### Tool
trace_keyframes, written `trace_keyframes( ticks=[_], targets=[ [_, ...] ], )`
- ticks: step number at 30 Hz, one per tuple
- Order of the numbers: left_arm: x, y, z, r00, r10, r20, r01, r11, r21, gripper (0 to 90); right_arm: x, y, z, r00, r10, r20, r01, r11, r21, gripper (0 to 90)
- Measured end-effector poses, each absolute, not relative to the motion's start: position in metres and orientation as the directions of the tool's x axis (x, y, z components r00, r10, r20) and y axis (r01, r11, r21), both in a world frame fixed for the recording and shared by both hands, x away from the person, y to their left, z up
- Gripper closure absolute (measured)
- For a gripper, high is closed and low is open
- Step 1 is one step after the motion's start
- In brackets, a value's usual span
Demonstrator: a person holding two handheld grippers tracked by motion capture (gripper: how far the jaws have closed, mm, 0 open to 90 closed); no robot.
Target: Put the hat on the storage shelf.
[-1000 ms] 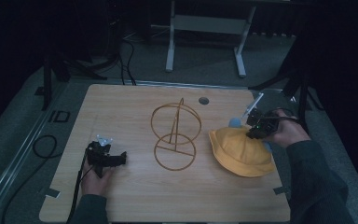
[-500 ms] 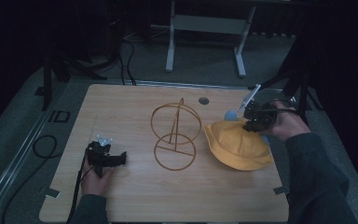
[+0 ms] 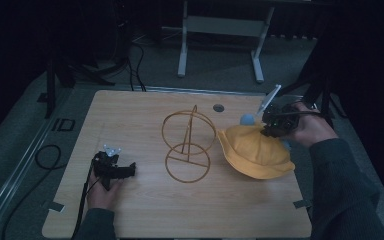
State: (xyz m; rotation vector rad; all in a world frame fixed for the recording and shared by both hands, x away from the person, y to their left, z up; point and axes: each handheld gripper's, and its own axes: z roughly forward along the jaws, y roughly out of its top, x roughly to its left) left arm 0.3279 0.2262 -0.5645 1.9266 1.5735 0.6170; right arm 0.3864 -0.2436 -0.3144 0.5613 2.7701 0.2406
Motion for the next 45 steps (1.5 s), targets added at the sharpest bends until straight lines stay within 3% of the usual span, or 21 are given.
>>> trace_keyframes(
  ticks=[23,45],
  targets=[
    [0.328,0.226,-0.564,0.201,0.98,-0.003,0.716,-0.145,0.683,0.3,0.381,-0.241,-0.276,-0.879,0.362,-0.312,0.301,0.926,0.227,84.3],
    [0.328,0.226,-0.565,0.2,0.98,-0.004,0.714,-0.143,0.685,0.3,0.379,-0.253,-0.251,-0.864,0.384,-0.326,0.289,0.908,0.302,84.3]
  ],
)
